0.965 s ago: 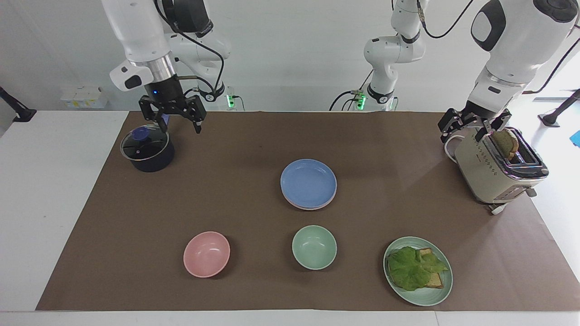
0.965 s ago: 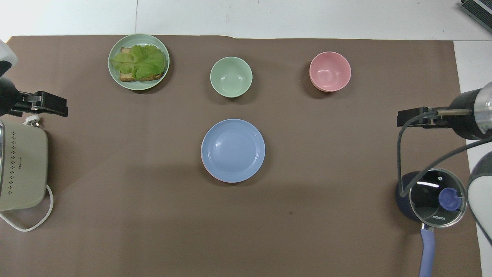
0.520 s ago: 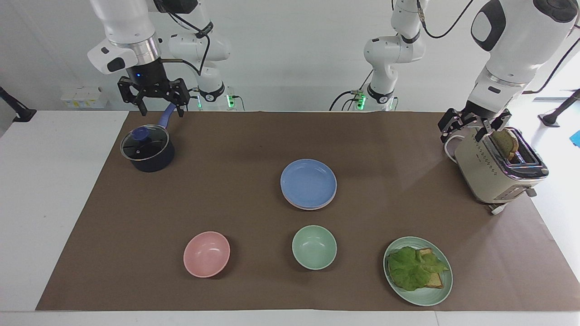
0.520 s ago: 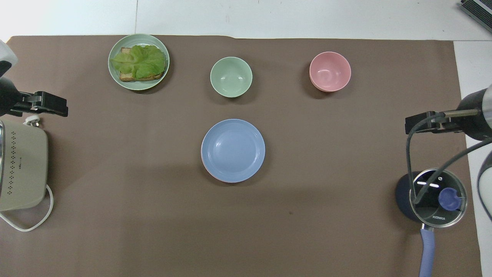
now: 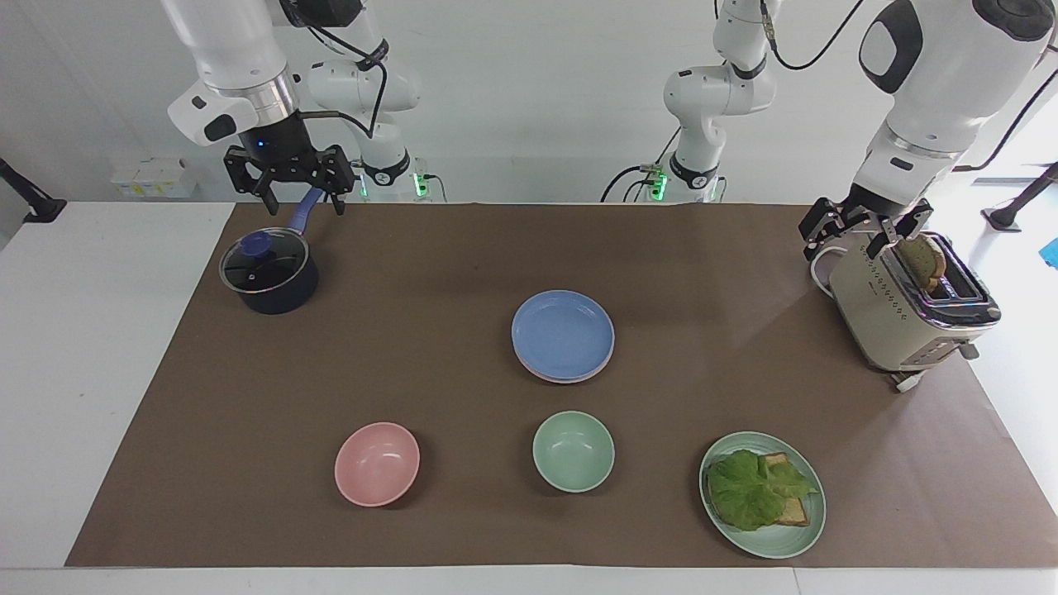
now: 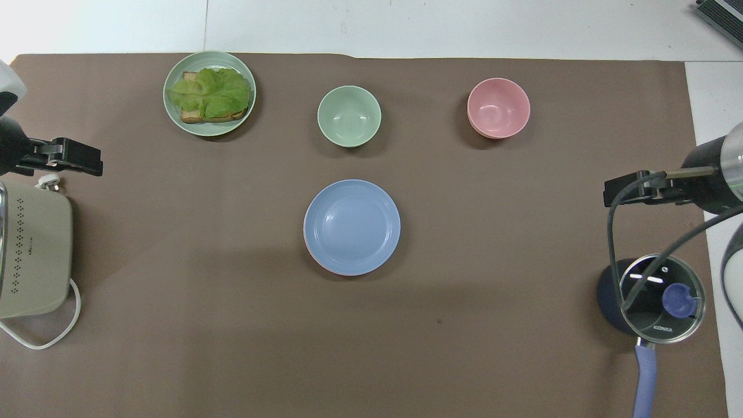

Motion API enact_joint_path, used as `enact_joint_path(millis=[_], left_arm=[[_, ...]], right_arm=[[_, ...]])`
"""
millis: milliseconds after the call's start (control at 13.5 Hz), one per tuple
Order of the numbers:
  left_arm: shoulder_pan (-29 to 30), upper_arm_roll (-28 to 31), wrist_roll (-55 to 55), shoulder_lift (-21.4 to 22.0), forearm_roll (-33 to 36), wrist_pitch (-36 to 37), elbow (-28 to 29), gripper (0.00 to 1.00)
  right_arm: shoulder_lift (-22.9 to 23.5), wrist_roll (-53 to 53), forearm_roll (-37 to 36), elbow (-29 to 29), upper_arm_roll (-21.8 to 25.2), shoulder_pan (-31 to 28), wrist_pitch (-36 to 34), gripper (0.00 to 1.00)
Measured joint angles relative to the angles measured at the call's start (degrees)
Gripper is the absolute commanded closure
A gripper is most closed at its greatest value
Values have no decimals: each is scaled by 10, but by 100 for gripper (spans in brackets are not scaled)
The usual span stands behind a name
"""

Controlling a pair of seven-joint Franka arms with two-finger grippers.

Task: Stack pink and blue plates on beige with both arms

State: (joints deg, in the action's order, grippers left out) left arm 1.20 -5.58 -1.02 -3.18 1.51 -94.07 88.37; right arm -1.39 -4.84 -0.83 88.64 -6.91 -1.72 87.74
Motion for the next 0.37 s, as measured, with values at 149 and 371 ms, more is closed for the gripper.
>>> enact_joint_path(millis=[149, 371], left_arm=[[0, 0, 0, 0, 0, 0, 0, 0], [0, 0, 0, 0, 0, 0, 0, 0]], right_arm=[[0, 0, 0, 0, 2, 0, 0, 0], [-1, 9, 0, 3, 3, 0, -1, 0]])
